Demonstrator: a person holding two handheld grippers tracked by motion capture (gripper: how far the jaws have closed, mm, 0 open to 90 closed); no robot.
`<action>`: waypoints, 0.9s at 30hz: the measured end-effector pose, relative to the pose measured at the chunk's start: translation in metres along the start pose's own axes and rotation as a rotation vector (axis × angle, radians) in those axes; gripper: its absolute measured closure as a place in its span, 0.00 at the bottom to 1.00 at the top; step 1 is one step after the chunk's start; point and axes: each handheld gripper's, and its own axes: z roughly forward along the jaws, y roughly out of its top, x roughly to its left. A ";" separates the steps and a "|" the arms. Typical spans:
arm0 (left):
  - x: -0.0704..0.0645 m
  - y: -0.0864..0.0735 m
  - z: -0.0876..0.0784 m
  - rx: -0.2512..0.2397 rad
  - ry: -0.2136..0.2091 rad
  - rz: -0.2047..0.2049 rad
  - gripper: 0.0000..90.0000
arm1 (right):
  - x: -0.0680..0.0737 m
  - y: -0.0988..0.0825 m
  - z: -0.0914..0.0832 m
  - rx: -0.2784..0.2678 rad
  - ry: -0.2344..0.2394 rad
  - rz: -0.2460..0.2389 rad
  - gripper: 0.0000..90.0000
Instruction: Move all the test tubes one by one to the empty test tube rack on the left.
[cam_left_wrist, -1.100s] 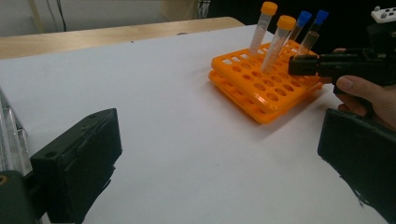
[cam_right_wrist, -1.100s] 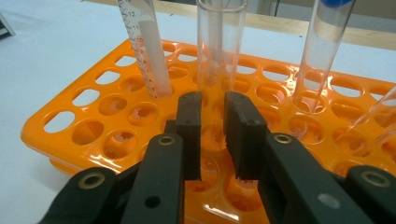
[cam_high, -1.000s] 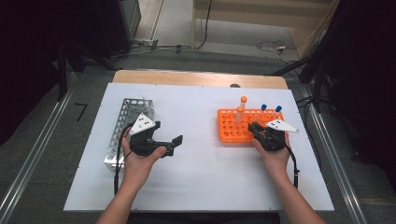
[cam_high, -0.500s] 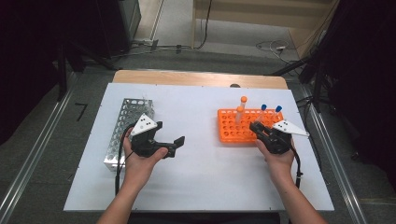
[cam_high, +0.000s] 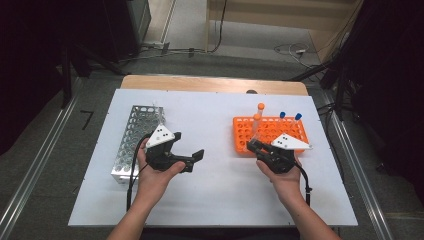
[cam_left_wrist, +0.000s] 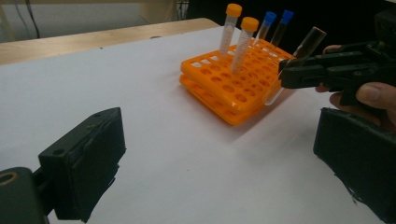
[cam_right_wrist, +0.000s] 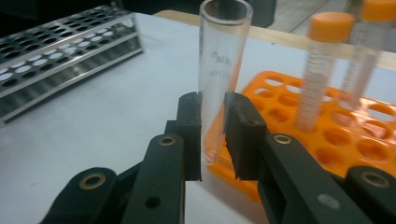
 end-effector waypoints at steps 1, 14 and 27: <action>-0.002 0.000 0.001 0.001 -0.007 0.002 0.04 | 0.004 0.001 0.001 0.003 0.013 -0.008 0.83; -0.029 0.002 0.014 0.021 -0.082 0.036 0.30 | 0.045 0.002 0.013 0.070 0.152 -0.086 0.83; -0.051 0.000 0.028 0.066 -0.153 0.126 0.66 | 0.075 0.003 0.019 0.115 0.253 -0.148 0.83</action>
